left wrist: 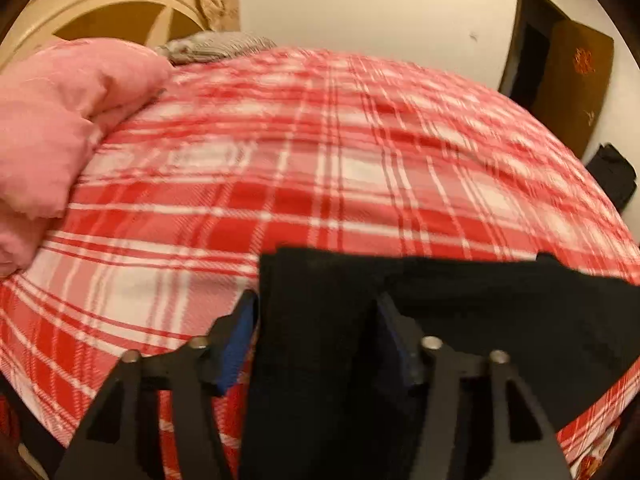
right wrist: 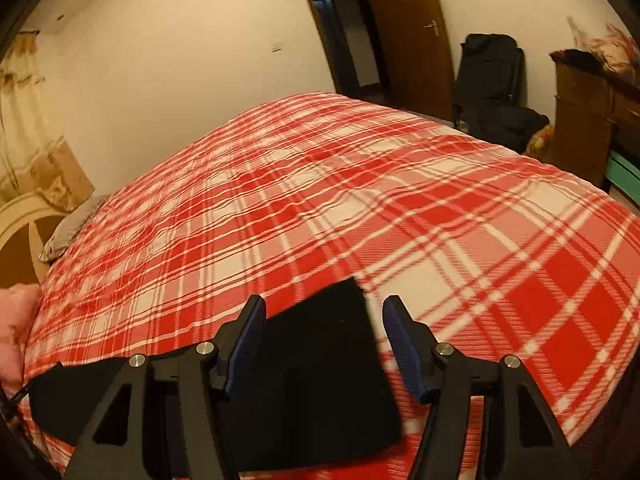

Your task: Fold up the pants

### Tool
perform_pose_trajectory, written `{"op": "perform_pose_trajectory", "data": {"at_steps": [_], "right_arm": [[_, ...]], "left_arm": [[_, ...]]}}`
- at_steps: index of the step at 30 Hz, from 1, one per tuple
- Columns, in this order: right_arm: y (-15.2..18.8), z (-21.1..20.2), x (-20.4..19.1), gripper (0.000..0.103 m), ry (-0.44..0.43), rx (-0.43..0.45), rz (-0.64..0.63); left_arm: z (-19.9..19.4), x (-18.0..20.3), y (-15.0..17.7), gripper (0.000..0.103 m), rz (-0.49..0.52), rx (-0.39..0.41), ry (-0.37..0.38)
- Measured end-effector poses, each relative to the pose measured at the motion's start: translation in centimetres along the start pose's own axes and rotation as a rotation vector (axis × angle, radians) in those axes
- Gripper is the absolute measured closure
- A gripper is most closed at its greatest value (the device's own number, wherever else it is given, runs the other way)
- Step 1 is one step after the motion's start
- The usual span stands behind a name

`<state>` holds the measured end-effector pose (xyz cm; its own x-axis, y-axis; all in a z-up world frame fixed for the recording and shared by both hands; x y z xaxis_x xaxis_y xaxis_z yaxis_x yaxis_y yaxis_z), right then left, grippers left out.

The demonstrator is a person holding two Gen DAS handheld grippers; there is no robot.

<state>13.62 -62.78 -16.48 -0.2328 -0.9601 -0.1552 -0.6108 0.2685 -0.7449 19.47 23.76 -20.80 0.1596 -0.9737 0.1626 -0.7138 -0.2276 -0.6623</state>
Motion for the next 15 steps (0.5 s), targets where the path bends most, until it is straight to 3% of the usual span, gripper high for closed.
{"op": "perform_pose_trajectory", "data": {"at_steps": [3, 6, 15], "right_arm": [[0.3, -0.1, 1.5, 0.041, -0.009, -0.035, 0.047], [1.0, -0.3, 2.2, 0.041, -0.055, -0.069, 0.085], [3.9, -2.7, 2.4, 0.041, -0.085, -0.137, 0.113]], "left_arm": [[-1.9, 0.9, -0.7, 0.038, 0.057, 0.084, -0.054], [-3.4, 3.0, -1.1, 0.032, 0.102, 0.125, -0.022], [-2.4, 14.2, 2.6, 0.029, 0.277, 0.016, 0.185]]}}
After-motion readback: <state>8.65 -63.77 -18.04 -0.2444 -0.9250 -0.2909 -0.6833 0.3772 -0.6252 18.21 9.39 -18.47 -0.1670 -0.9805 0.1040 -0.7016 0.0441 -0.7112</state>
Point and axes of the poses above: each gripper's, at about its wrist camera, not at the fingertips, and z roughly the way its jaws point, x to its right, y to its underside, the point moved 5 cm from there along z, roughly the way its jaws point, and after that the axes turned 8 degrees about -z, right-handed, at the moved point
